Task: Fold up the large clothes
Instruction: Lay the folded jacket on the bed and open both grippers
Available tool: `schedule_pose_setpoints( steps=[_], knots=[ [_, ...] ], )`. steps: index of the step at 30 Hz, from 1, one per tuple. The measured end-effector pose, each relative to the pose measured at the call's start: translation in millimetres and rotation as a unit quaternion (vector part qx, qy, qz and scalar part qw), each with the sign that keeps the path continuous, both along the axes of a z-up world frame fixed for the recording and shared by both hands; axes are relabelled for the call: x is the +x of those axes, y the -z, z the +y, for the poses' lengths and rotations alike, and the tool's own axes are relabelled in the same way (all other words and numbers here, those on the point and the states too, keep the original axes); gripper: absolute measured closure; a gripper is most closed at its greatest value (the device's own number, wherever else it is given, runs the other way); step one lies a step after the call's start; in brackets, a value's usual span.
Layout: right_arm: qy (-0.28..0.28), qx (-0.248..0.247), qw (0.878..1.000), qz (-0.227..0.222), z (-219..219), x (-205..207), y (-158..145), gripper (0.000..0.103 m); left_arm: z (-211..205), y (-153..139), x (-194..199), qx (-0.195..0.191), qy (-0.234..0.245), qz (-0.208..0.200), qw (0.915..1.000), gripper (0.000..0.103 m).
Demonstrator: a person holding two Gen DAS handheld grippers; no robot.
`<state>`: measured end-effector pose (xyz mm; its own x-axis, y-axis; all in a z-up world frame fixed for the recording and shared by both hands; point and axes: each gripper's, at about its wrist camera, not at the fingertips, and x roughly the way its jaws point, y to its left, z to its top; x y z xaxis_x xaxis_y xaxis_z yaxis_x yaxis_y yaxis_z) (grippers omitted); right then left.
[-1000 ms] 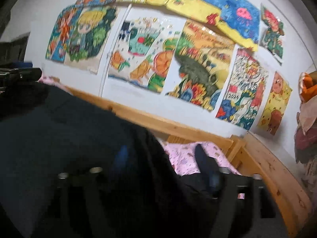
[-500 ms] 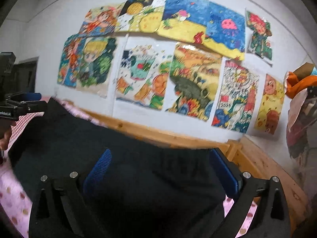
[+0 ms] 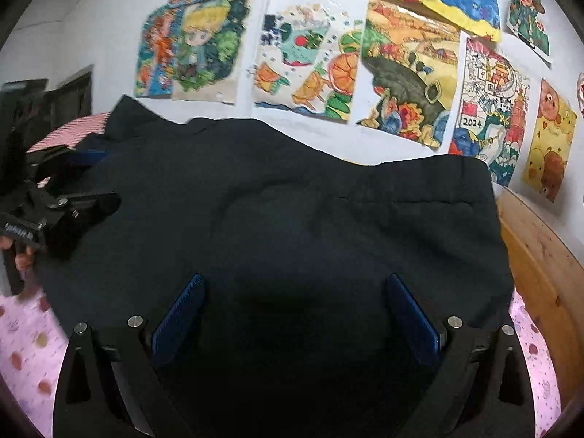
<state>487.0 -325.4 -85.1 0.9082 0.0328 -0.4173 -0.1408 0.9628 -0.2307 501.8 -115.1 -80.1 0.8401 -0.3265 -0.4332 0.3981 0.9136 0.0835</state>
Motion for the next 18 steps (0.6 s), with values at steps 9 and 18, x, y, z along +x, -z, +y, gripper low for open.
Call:
schedule_pose_setpoints(
  steps=[9,18],
  knots=[
    [0.062,0.005,0.997,0.041,-3,75,-16,0.002,13,-11,73,-0.026,-0.072,0.061,0.9952,0.0],
    [0.13,0.072,0.986,0.076,-51,120,-8,0.002,40,0,123,-0.067,-0.119,0.12,0.9833,0.0]
  ],
)
